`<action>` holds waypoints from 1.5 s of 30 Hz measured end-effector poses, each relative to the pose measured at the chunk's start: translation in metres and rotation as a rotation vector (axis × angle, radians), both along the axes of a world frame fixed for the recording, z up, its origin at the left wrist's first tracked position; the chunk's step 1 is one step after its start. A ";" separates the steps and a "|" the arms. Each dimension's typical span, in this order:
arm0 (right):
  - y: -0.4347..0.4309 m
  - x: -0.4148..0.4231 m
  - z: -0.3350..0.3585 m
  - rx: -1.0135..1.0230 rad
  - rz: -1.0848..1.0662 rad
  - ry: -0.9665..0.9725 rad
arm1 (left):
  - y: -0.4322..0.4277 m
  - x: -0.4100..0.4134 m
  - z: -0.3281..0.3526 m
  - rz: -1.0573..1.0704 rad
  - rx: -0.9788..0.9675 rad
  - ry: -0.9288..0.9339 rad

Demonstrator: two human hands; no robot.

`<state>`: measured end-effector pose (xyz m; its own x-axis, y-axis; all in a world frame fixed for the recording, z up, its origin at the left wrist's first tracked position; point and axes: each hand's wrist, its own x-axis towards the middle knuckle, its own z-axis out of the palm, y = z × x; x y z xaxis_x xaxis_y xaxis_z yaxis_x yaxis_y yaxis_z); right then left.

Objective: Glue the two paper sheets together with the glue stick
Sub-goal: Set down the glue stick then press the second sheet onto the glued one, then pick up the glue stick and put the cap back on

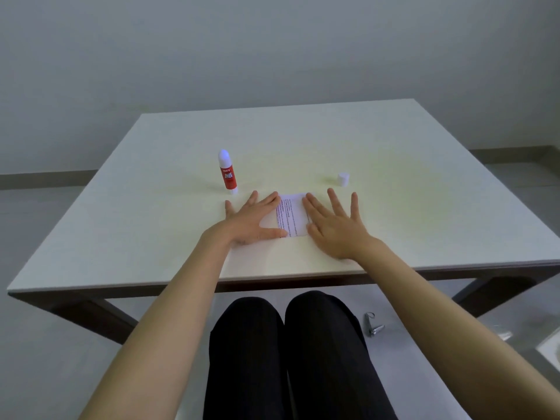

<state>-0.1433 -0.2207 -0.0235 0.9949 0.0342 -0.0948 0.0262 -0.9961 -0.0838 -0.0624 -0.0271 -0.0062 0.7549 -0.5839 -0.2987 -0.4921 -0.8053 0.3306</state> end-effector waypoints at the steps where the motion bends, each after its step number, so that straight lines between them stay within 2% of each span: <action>1: 0.002 -0.002 -0.002 0.010 0.002 -0.001 | 0.002 -0.002 -0.002 0.022 -0.070 0.013; 3: 0.004 -0.004 -0.005 0.031 0.006 -0.010 | 0.007 -0.005 -0.007 0.126 -0.351 0.031; 5: 0.007 -0.005 -0.005 0.032 0.013 -0.025 | 0.013 -0.008 -0.007 0.337 -0.769 -0.013; 6: 0.010 -0.005 -0.005 0.027 0.017 -0.035 | 0.016 -0.008 -0.006 0.465 -0.951 -0.095; 8: 0.017 -0.008 -0.005 0.021 0.013 -0.056 | 0.024 -0.005 -0.001 0.698 -1.112 -0.321; 10: 0.022 -0.010 -0.006 0.025 -0.001 -0.068 | 0.031 0.006 0.004 0.834 -1.093 -0.479; 11: 0.023 -0.011 -0.005 0.029 -0.007 -0.076 | 0.033 0.012 0.006 0.860 -1.065 -0.487; 15: 0.023 -0.014 -0.002 0.122 -0.050 -0.123 | 0.030 0.032 0.008 0.779 -0.955 -0.258; 19: 0.026 -0.014 0.005 0.305 -0.083 -0.215 | 0.020 0.038 0.003 0.779 -0.944 -0.289; 21: 0.033 -0.014 0.011 0.492 -0.074 -0.313 | 0.019 0.038 0.003 0.812 -0.949 -0.261; 24: 0.047 -0.008 0.024 0.999 -0.163 -0.387 | 0.019 0.031 0.009 0.833 -1.016 -0.186; 26: 0.058 0.001 0.037 1.381 -0.322 -0.250 | 0.016 0.021 0.018 0.785 -1.176 -0.045; 28: 0.064 0.010 0.049 1.731 -0.482 0.046 | 0.011 0.010 0.027 0.682 -1.371 0.180; 30: 0.066 0.016 0.058 1.876 -0.544 0.368 | 0.008 -0.001 0.033 0.557 -1.429 0.335; 31: 0.066 0.018 0.060 1.893 -0.527 0.459 | 0.008 -0.005 0.036 0.521 -1.426 0.371; 33: 0.068 0.018 0.060 1.968 -0.456 0.488 | 0.009 -0.011 0.043 0.497 -1.430 0.398; 35: 0.072 0.015 0.060 2.071 -0.405 0.392 | 0.009 -0.016 0.048 0.505 -1.438 0.392; 36: 0.074 0.013 0.056 2.043 -0.354 0.231 | 0.008 -0.018 0.050 0.516 -1.437 0.382; 37: 0.078 0.010 0.052 1.909 -0.294 -0.010 | 0.006 -0.019 0.051 0.530 -1.442 0.380; 39: 0.082 0.004 0.042 1.375 -0.206 -0.494 | 0.000 -0.024 0.055 0.546 -1.466 0.396; 40: 0.081 0.003 0.038 1.151 -0.172 -0.644 | -0.003 -0.026 0.056 0.538 -1.473 0.394; 41: 0.079 0.002 0.036 1.017 -0.153 -0.727 | -0.005 -0.027 0.057 0.526 -1.474 0.382; 42: 0.077 0.001 0.035 0.990 -0.162 -0.742 | -0.005 -0.029 0.058 0.516 -1.473 0.368; 43: 0.073 0.001 0.037 1.100 -0.200 -0.657 | -0.005 -0.030 0.059 0.511 -1.475 0.356; 44: 0.071 0.000 0.044 1.331 -0.264 -0.470 | -0.004 -0.030 0.060 0.508 -1.476 0.344; 45: 0.067 0.001 0.051 1.620 -0.307 -0.199 | -0.003 -0.030 0.060 0.505 -1.473 0.334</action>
